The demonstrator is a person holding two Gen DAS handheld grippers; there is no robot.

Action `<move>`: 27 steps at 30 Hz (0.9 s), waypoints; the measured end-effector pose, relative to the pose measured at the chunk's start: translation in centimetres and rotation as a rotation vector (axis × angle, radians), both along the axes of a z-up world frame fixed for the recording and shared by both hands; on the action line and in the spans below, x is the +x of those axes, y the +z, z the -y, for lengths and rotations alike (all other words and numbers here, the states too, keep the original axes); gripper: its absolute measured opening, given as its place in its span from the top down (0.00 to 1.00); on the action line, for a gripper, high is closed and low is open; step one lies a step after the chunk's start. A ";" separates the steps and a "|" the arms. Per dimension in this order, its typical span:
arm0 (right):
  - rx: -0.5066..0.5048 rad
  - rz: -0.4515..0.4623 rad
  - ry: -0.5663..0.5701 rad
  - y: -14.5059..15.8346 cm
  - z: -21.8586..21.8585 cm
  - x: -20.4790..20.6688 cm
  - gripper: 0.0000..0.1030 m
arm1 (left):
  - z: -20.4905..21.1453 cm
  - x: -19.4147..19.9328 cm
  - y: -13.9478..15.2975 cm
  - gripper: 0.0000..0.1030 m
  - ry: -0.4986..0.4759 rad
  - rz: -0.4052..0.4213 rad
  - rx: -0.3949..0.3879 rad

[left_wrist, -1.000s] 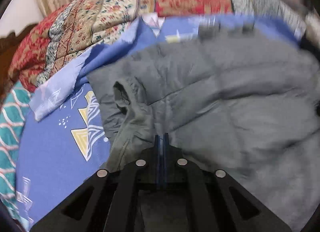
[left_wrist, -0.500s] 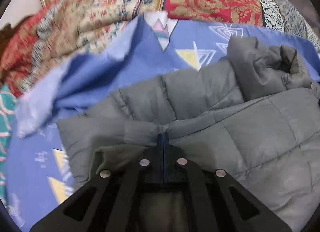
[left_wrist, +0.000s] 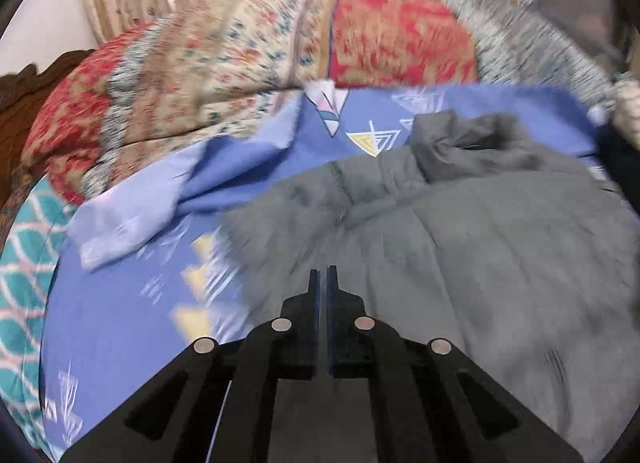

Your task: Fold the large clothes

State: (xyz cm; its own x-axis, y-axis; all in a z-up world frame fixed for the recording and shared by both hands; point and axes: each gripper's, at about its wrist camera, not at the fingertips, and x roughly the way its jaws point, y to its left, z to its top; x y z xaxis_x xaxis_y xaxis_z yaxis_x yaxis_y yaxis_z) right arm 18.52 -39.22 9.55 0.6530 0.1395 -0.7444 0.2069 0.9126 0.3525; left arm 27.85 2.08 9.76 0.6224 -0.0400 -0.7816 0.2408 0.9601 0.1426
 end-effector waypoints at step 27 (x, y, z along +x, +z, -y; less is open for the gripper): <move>0.108 0.004 0.148 -5.6 -3.9 -33.3 0.30 | -14.4 -29.3 -8.2 0.19 0.035 -0.471 -0.376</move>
